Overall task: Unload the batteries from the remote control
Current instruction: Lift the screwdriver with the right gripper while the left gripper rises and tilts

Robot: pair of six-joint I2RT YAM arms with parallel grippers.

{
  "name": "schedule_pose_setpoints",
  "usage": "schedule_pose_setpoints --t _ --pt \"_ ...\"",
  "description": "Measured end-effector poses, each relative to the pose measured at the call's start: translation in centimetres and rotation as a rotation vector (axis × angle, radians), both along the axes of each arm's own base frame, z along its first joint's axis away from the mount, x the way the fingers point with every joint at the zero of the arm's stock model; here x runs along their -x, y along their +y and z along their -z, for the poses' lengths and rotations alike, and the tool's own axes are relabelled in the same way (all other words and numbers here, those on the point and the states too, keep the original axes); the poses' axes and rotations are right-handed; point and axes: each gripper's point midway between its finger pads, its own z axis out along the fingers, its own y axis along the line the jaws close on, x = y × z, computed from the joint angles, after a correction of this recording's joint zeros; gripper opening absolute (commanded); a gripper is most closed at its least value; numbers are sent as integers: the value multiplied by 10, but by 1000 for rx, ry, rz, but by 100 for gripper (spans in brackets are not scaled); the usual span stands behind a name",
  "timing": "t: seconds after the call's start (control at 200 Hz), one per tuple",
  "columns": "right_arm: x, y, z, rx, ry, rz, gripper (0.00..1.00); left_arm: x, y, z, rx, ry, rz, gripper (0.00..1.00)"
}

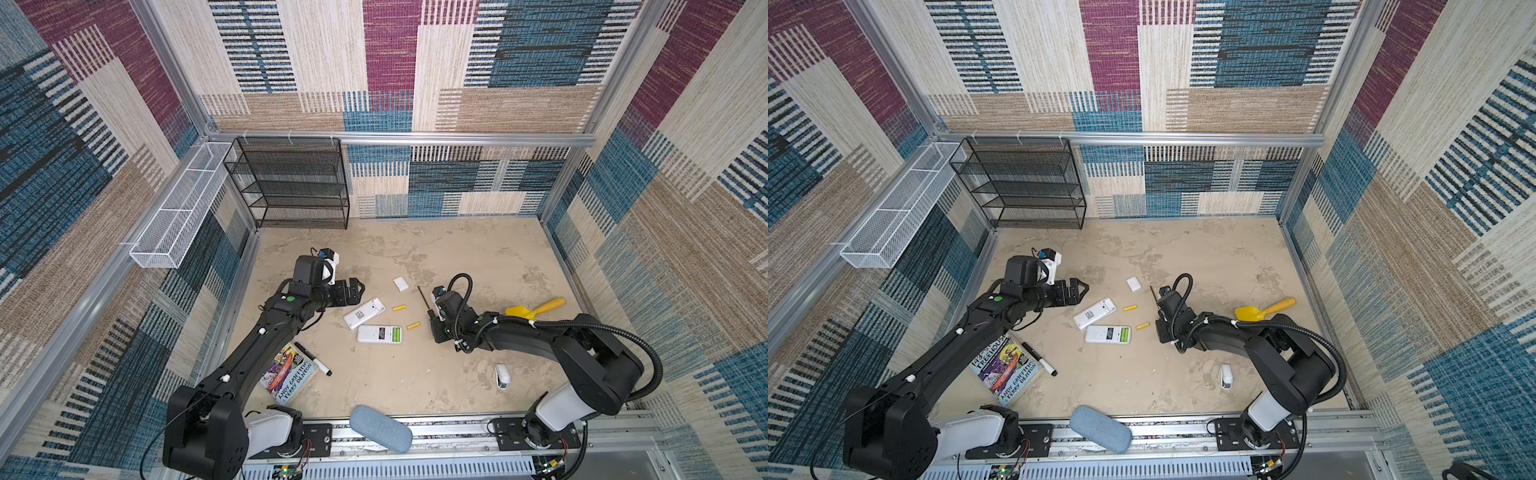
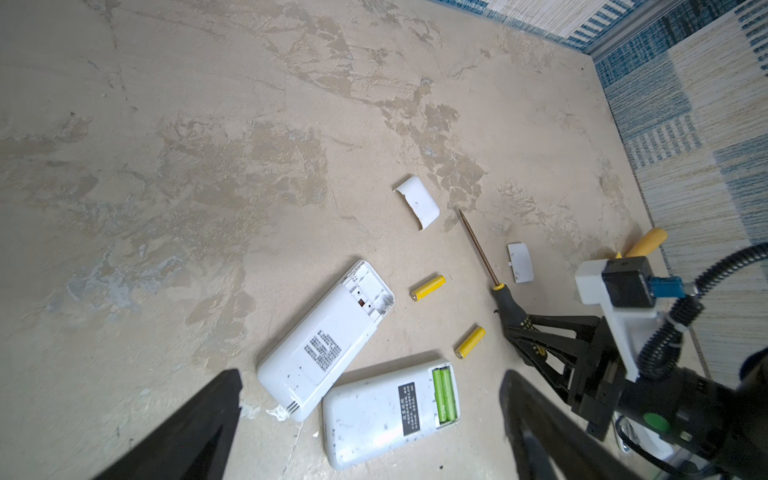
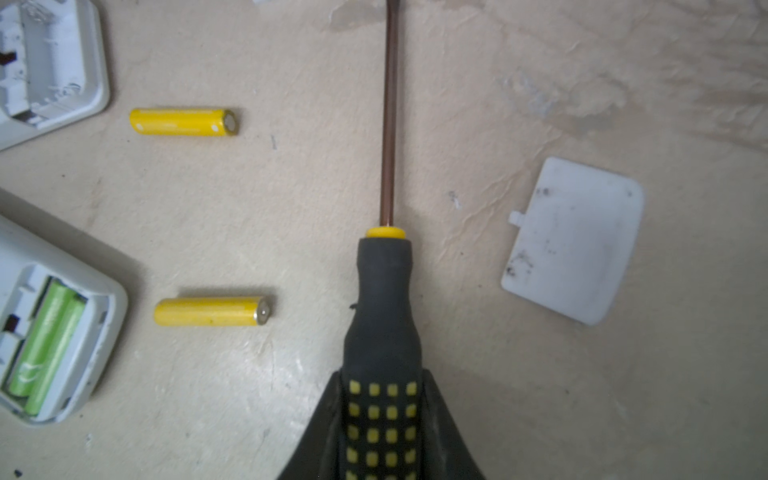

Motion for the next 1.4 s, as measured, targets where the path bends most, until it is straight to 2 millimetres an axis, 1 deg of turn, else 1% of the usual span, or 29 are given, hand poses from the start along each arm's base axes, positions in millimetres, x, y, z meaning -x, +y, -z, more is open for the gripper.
schedule_pose_setpoints --t 0.06,0.12,0.285,0.396,0.551,0.706,0.821,0.966,1.132,1.242,1.402 --pt "2 -2 -3 5 3 -1 0 0 0 0 2 5 1 99" --pt "1 -1 -12 -1 -13 -8 0 2 0 1 2 15 0 98" --pt "-8 7 -51 -47 -107 -41 0 6 -5 2 33 42 11 95" --pt "-14 12 -78 -77 -176 -66 0 9 -12 1 67 61 26 94" --pt "-17 19 -114 -114 -268 -107 0 11 -32 -4 135 63 50 91" --pt "-17 31 -141 -140 -332 -162 0 11 -62 -13 200 32 88 88" --pt "-13 38 -148 -140 -354 -197 0 3 -82 -25 257 -2 102 83" --pt "-8 43 -154 -140 -374 -230 0 -16 -96 -43 326 -57 89 78" --pt "-3 47 -160 -147 -391 -250 0 -25 -114 -57 402 -114 105 72" --pt "-2 48 -162 -151 -398 -255 0 -29 -124 -70 449 -158 112 65" --pt "-1 50 -164 -150 -403 -265 0 -40 -133 -77 491 -176 98 54"
